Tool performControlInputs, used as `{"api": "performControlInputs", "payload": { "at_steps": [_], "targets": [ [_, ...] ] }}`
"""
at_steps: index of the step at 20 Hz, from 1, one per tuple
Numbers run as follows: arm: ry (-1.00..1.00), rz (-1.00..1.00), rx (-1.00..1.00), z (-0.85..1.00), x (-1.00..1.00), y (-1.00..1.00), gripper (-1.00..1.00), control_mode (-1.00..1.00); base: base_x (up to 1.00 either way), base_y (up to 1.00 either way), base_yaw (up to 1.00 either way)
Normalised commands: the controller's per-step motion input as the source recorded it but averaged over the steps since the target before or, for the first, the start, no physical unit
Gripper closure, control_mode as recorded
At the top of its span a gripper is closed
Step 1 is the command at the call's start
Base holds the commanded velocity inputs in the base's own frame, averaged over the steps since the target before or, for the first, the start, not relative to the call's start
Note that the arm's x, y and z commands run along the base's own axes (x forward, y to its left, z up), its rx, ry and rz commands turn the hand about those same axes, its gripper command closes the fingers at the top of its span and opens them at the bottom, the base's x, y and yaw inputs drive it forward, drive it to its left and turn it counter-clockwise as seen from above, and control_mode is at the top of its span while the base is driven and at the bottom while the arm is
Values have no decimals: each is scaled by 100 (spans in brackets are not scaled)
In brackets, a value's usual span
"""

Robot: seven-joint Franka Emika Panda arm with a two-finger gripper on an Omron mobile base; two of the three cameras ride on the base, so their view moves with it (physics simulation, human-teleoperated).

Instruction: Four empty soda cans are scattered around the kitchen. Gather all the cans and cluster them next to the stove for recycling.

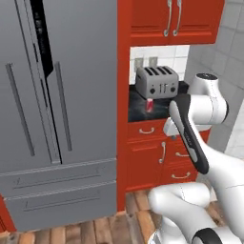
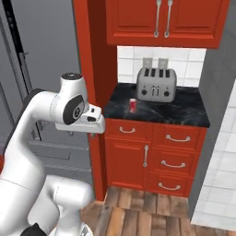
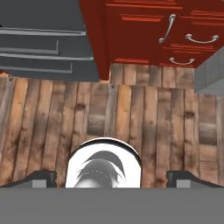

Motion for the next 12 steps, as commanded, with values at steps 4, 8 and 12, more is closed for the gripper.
{"api": "performControlInputs", "payload": {
  "at_steps": [4,8,12],
  "targets": [
    [0,0,0,0,0,0,-100,100,74,-29,3],
    [0,0,0,0,0,0,-100,100,68,-13,0],
    [0,0,0,0,0,0,-100,100,49,-20,0]
  ]
}}
